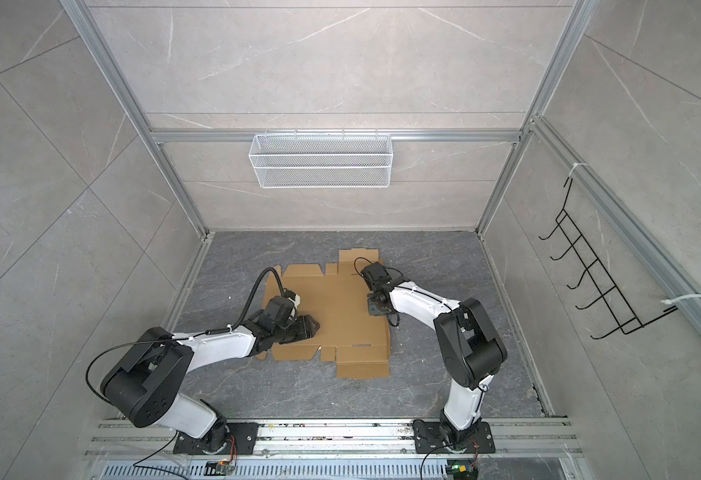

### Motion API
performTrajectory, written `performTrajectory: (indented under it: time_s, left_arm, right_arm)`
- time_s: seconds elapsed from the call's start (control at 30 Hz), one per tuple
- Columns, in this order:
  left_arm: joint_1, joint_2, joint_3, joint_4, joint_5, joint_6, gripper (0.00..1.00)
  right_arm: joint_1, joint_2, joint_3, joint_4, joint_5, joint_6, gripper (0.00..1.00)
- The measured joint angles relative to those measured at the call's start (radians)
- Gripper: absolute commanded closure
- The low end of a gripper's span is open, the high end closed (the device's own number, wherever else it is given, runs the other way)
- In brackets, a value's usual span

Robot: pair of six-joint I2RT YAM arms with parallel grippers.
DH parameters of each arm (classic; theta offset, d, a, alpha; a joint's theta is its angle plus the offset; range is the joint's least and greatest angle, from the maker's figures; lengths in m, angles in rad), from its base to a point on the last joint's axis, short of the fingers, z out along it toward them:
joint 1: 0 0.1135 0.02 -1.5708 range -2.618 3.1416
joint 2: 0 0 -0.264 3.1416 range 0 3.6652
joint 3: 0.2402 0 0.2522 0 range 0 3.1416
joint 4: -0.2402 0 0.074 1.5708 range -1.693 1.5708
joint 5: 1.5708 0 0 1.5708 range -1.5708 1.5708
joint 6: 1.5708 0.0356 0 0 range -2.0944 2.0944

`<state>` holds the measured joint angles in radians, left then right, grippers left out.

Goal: Fold the paper box

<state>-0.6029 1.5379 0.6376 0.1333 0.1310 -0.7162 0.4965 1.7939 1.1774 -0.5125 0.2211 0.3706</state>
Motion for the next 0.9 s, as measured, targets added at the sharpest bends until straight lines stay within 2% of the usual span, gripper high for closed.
performTrajectory:
  time_s: [0.23, 0.43, 0.73, 0.9]
  left_arm:
    - [-0.008, 0.0, 0.0, 0.0, -0.002, -0.003, 0.37]
    - [-0.008, 0.0, 0.0, 0.0, -0.003, -0.003, 0.37]
    - [-0.008, 0.002, 0.0, 0.001, -0.003, -0.003, 0.37]
    - [-0.008, 0.002, 0.0, 0.001, -0.006, -0.003, 0.37]
  right_arm:
    - [-0.146, -0.027, -0.029, 0.0, -0.114, -0.026, 0.39]
    - [-0.27, -0.073, -0.073, 0.007, -0.293, -0.045, 0.36]
    - [-0.293, -0.025, -0.107, 0.098, -0.539, -0.049, 0.5]
    - [-0.296, 0.008, -0.114, 0.156, -0.579, -0.035, 0.71]
